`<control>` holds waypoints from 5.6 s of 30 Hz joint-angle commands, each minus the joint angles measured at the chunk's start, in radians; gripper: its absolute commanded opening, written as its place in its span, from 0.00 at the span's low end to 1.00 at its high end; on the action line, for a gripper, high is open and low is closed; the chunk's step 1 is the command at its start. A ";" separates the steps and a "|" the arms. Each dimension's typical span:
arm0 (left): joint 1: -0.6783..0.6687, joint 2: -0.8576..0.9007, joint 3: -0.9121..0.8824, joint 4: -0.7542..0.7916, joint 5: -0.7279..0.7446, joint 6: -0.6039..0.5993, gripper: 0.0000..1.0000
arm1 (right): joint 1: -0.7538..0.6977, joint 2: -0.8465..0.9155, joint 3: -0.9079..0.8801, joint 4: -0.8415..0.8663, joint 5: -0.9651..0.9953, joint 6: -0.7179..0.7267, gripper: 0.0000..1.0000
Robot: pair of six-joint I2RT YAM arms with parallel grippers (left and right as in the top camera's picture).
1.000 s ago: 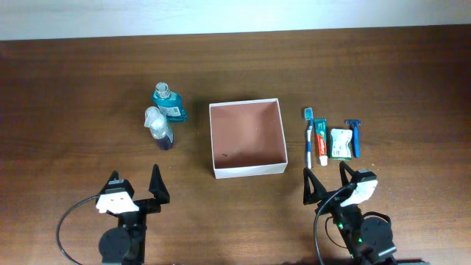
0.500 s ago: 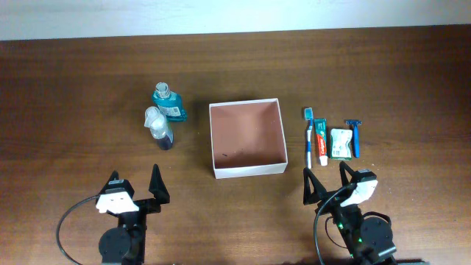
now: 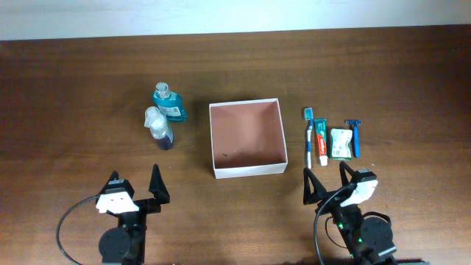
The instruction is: Pack container
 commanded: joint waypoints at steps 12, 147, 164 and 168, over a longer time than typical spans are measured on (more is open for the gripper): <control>-0.004 -0.008 -0.006 0.002 -0.007 0.013 0.99 | -0.006 -0.008 -0.009 0.003 0.019 -0.002 0.98; -0.005 1.815 1.574 -0.985 0.153 0.286 0.52 | -0.006 -0.008 -0.009 0.003 0.019 -0.002 0.98; -0.005 1.815 1.576 -0.984 0.134 0.286 0.40 | -0.006 -0.008 -0.009 0.003 0.019 -0.002 0.98; -0.005 1.815 1.580 -0.984 0.127 0.286 0.37 | -0.006 -0.008 -0.009 0.003 0.019 -0.002 0.98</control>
